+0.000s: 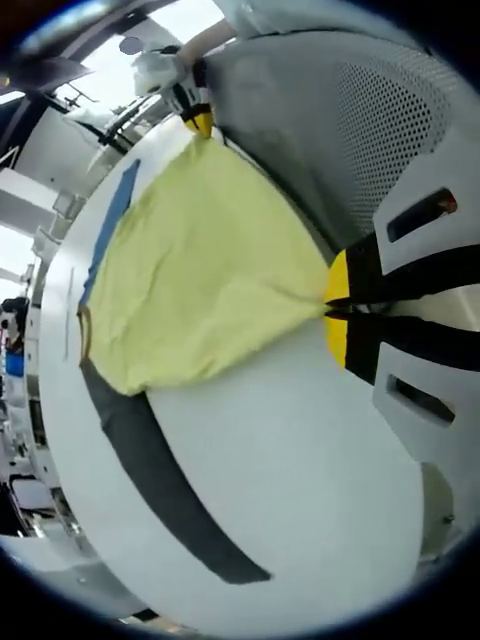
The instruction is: Fold the garment on the visible template until the final outline fits inside the template.
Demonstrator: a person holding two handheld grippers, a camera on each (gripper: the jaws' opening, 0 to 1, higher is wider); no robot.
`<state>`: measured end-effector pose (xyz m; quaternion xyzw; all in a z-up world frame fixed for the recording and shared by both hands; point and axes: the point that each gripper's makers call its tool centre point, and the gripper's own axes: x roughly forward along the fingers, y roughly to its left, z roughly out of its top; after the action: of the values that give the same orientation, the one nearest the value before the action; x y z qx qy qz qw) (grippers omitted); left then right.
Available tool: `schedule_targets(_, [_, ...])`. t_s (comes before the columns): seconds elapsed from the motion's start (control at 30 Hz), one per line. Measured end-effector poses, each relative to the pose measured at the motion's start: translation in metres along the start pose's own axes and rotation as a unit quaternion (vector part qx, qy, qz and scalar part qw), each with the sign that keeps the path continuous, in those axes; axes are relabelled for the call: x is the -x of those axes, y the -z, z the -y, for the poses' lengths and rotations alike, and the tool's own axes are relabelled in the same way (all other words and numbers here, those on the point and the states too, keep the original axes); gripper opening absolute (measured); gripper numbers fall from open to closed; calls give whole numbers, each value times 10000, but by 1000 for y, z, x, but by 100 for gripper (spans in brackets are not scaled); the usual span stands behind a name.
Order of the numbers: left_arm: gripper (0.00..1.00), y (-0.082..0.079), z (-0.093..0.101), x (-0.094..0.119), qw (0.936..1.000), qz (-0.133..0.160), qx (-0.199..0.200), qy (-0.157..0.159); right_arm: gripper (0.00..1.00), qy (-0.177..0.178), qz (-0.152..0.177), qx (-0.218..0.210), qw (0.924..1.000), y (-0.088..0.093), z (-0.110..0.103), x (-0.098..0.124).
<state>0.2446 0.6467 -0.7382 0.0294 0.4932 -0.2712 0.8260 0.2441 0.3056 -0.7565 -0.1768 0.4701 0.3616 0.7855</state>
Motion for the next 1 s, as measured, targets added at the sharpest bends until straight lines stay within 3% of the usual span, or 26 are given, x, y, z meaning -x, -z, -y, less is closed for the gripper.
schedule_targets(0.4, [0,1,-2,-3,9993,-319,-174,95,2,-86,-107,44,9999,2,-5,-1])
schedule_targets(0.67, [0,14,-3,-8,9954,-858,-342,253,2,-138,-184,67,9997,5,-8,0])
schedule_targets(1.0, [0,26,2,-14,9907,-1251,-391,364,2,-237,-403,137,9988,12,-13,-2])
